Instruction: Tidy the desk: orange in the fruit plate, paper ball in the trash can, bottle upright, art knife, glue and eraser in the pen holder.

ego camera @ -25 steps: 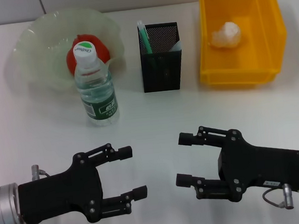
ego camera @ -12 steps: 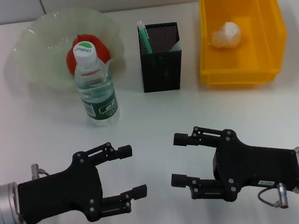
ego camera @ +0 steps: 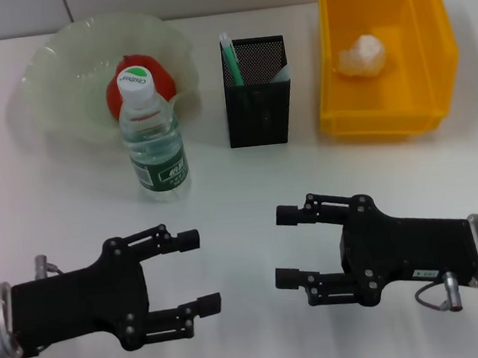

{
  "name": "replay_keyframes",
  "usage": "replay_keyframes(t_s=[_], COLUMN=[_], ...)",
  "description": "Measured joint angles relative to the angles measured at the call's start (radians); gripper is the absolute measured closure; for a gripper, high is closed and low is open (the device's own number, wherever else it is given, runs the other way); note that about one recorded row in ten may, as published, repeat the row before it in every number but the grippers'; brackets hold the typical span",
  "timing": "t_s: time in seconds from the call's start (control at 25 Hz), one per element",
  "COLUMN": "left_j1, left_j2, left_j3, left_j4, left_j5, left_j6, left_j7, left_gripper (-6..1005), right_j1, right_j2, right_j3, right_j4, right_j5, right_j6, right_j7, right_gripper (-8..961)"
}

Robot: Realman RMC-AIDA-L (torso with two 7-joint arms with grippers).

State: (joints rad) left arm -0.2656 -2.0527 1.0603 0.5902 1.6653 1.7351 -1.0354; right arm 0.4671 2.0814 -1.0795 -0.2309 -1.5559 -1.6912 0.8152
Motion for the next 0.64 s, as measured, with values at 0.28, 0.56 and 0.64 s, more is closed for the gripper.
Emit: replay_keyframes(t_s=[0.28, 0.56, 0.64], left_j1=[0.011, 0.013, 0.013], left_j2=[0.005, 0.005, 0.005], left_j3=[-0.007, -0.007, -0.007], left_j4=[0.091, 0.122, 0.123], left_j5=[0.035, 0.036, 0.036], left_j6=[0.016, 0.017, 0.017], left_j7=[-0.057, -0.065, -0.065], left_gripper=[197, 197, 197], right_j1=[-0.007, -0.004, -0.002], right_j2=[0.0, 0.0, 0.0], right_j3=[0.0, 0.0, 0.0], right_j4=[-0.128, -0.166, -0.166], right_j5=[-0.078, -0.113, -0.113], right_j6=[0.004, 0.006, 0.009], right_j7=[0.118, 0.149, 0.15], right_gripper=[213, 213, 213])
